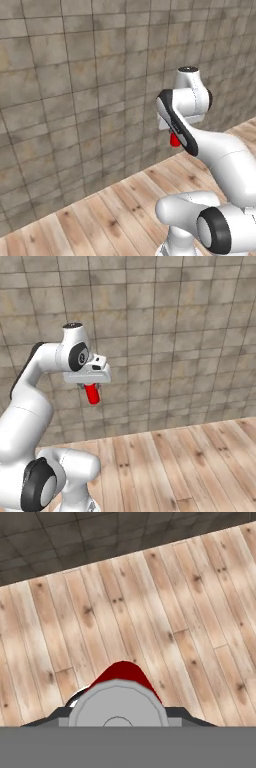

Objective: Four empty soda cans are scattered around the kitchen. Gather all the cans and cluster them next to the stove for recycling.

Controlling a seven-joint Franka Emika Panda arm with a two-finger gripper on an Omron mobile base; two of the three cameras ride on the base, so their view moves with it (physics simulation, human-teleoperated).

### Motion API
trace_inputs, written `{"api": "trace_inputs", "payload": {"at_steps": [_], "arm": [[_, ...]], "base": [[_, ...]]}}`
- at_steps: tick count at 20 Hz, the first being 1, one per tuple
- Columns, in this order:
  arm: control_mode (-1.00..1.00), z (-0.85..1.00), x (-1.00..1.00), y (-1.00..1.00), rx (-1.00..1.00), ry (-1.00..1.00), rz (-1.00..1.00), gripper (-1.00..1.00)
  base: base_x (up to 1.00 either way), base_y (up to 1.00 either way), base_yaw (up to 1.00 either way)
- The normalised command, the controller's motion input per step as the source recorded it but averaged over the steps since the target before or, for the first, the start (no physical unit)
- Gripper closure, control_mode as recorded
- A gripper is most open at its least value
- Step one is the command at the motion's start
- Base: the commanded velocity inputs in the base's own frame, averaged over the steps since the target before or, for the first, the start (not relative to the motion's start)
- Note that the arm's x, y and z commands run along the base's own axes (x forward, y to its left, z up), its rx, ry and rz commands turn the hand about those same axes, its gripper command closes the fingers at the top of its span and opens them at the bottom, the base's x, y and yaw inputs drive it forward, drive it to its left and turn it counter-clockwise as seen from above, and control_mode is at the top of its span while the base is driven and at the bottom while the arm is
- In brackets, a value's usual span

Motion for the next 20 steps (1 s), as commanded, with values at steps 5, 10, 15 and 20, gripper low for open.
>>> {"api": "trace_inputs", "payload": {"at_steps": [5, 10, 15, 20], "arm": [[1.00, 0.00, 0.00, 0.00, 0.00, 0.00, 0.00, 1.00], [1.00, 0.00, 0.00, 0.00, 0.00, 0.00, 0.00, 1.00], [1.00, 0.00, 0.00, 0.00, 0.00, 0.00, 0.00, 1.00], [1.00, 0.00, 0.00, 0.00, 0.00, 0.00, 0.00, 1.00]], "base": [[-0.03, -0.21, -0.43], [-0.06, -0.22, -0.43], [-0.02, -0.23, -0.41], [0.03, -0.22, -0.36]]}}
